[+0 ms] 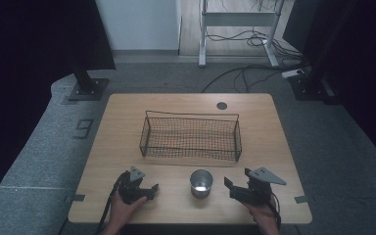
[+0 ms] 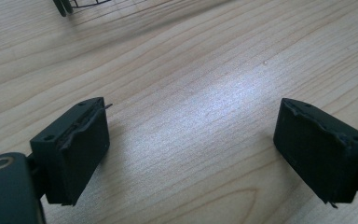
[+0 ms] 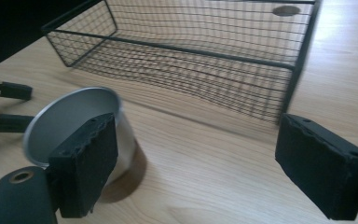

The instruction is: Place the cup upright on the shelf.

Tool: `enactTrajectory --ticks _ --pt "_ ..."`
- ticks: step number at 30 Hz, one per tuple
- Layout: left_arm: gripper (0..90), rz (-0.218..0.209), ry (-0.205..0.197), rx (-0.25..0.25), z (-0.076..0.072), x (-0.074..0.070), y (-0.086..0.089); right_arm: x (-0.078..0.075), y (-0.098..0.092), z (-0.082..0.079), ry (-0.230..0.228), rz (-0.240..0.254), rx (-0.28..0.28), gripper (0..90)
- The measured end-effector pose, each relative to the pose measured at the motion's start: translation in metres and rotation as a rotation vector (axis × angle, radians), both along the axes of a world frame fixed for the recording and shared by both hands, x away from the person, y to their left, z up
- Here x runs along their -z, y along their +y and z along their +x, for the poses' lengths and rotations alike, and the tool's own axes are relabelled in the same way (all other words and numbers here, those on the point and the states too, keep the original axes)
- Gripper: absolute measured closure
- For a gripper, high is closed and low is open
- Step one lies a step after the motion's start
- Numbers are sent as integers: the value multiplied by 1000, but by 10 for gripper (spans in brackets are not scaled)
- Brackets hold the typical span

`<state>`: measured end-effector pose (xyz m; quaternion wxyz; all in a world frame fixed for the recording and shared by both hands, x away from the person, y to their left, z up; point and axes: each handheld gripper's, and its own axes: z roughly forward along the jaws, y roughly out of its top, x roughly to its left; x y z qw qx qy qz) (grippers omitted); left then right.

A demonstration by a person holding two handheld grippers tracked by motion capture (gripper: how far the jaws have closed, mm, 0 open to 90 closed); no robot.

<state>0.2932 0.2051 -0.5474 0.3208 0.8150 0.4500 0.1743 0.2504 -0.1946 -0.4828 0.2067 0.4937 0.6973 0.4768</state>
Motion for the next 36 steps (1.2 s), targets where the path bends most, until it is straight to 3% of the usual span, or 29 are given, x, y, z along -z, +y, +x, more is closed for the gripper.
enactTrajectory --ticks 12,26,36 --pt "103 2 1 4 0 0 0 -5 28 -4 -10 7 -73 129" --pt "103 2 1 5 0 0 0 -2 48 -4 -6 11 -119 125" --pt "103 2 1 7 0 0 -1 4 68 -5 7 -19 -155 66"
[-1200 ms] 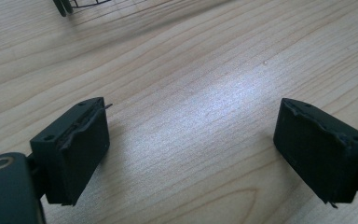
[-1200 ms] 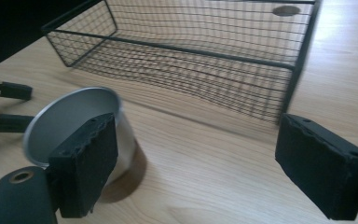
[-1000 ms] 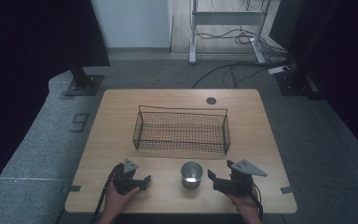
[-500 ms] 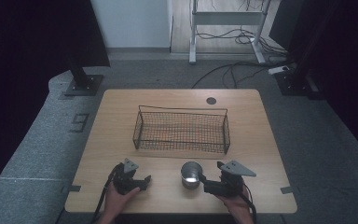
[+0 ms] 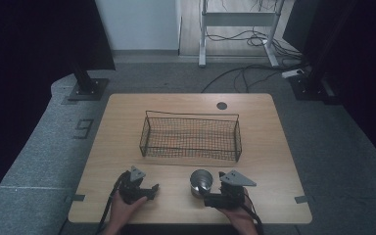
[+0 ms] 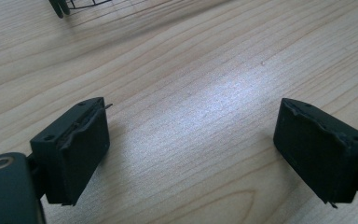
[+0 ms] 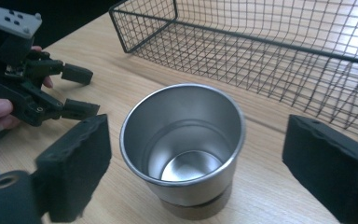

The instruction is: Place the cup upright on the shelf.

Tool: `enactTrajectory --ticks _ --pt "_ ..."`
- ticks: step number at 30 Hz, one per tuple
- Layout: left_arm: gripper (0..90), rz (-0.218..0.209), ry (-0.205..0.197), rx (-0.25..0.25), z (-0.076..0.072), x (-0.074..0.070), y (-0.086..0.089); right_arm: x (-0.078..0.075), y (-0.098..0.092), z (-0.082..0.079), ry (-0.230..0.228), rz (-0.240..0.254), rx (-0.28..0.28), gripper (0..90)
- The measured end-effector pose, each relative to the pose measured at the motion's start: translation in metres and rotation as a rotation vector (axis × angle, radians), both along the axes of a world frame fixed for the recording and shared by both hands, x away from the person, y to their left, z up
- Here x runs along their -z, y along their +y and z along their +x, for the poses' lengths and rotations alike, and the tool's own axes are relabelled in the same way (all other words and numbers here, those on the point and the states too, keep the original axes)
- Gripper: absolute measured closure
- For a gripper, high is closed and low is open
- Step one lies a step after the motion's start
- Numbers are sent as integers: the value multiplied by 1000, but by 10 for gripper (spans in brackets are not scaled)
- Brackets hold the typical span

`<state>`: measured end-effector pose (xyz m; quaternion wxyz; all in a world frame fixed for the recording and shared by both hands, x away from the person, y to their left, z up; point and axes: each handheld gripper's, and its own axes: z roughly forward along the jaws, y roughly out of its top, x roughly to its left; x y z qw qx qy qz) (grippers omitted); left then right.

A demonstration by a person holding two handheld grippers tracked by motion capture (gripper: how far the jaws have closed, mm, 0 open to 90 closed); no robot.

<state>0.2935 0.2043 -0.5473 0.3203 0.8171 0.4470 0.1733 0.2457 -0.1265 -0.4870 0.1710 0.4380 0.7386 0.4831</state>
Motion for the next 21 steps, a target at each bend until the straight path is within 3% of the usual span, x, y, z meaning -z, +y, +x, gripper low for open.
enactTrajectory --ticks 10,18,21 --pt "103 0 0 1 0 0 0 8 17 2 4 -26 -28 24" --pt "104 0 0 3 0 0 -1 18 31 12 13 -67 -19 0" --pt "104 -3 -1 1 0 0 -1 23 38 17 11 -103 -26 0"
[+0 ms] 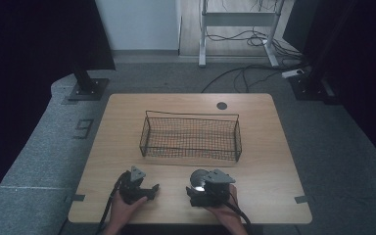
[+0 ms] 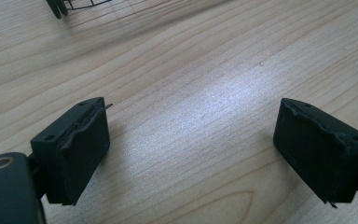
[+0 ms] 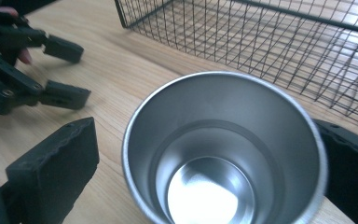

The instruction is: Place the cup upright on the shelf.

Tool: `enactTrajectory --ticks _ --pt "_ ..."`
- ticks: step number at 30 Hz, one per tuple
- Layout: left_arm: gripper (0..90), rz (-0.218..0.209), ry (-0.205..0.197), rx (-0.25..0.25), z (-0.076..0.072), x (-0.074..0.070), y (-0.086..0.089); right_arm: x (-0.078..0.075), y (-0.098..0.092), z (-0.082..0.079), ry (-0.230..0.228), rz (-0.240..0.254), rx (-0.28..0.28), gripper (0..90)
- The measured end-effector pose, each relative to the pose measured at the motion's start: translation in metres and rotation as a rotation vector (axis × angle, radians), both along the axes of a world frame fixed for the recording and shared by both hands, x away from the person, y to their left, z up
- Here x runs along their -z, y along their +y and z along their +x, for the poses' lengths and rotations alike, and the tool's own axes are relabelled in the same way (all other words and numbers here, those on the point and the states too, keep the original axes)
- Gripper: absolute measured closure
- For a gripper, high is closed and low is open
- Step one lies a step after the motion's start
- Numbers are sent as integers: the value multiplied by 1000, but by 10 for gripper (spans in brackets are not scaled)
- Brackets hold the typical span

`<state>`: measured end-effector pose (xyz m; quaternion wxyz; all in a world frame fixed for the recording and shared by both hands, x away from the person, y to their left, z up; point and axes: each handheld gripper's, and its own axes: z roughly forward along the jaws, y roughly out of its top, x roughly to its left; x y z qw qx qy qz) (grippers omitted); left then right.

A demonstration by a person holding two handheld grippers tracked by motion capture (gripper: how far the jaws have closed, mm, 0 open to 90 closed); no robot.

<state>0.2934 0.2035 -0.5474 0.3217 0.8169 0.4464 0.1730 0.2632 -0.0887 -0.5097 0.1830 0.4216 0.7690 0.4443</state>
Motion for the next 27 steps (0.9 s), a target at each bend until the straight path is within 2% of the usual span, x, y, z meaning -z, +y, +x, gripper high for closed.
enactTrajectory --ticks 4,5,6,8,10,19,22,27 --pt "105 2 0 1 0 0 0 6 4 6 17 -20 5 10" --pt "105 2 0 1 0 0 0 11 5 9 24 -27 3 104" --pt "105 2 0 1 0 0 0 11 5 9 24 -27 3 104" --pt "105 2 0 1 0 0 0 15 5 8 -9 -65 22 156" --pt "105 2 0 1 0 0 0 14 5 8 -13 -79 27 180" --pt "106 1 0 2 0 0 0 13 0 11 3 -49 10 182" --pt "105 1 0 2 0 0 0 12 -1 10 -10 -55 15 182" --pt "106 1 0 3 0 0 0 5 -4 8 -21 -37 4 182"
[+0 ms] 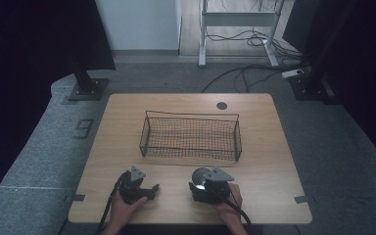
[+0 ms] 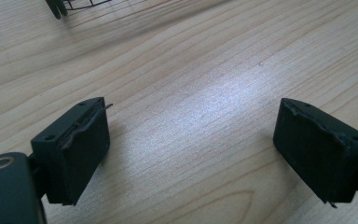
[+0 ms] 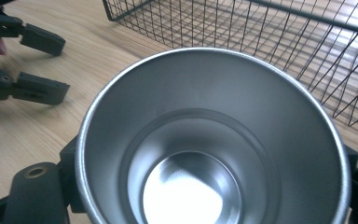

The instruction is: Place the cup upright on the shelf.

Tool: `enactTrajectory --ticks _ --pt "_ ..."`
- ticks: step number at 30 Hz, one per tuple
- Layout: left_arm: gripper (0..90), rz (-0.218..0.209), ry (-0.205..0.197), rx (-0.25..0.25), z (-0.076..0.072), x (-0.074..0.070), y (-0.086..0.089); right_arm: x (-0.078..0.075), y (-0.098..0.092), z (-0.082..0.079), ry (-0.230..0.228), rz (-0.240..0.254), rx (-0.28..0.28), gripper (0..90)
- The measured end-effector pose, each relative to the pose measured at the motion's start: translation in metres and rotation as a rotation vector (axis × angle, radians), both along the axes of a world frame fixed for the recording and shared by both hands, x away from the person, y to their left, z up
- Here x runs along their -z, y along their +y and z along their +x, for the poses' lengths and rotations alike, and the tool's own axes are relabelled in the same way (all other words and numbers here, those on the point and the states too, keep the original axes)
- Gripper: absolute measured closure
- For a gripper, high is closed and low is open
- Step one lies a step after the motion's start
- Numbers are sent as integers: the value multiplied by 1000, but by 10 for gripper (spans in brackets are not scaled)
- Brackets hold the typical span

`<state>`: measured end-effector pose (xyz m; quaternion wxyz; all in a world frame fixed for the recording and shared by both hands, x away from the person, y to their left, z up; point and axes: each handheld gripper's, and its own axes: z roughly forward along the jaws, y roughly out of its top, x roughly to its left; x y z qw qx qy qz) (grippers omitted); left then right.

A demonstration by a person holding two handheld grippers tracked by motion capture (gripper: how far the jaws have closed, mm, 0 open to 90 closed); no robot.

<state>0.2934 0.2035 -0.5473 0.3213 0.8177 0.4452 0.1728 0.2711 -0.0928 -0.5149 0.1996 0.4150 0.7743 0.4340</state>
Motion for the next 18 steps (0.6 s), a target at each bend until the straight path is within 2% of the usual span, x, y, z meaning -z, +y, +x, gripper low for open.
enactTrajectory --ticks 5,12,18 --pt "106 0 0 0 0 0 0 -10 -3 -3 -23 10 -17 182" --pt "106 0 0 0 0 0 0 -17 -4 -4 -27 21 -31 183" --pt "106 1 0 1 0 0 0 -28 -7 -5 -40 -2 -45 182"
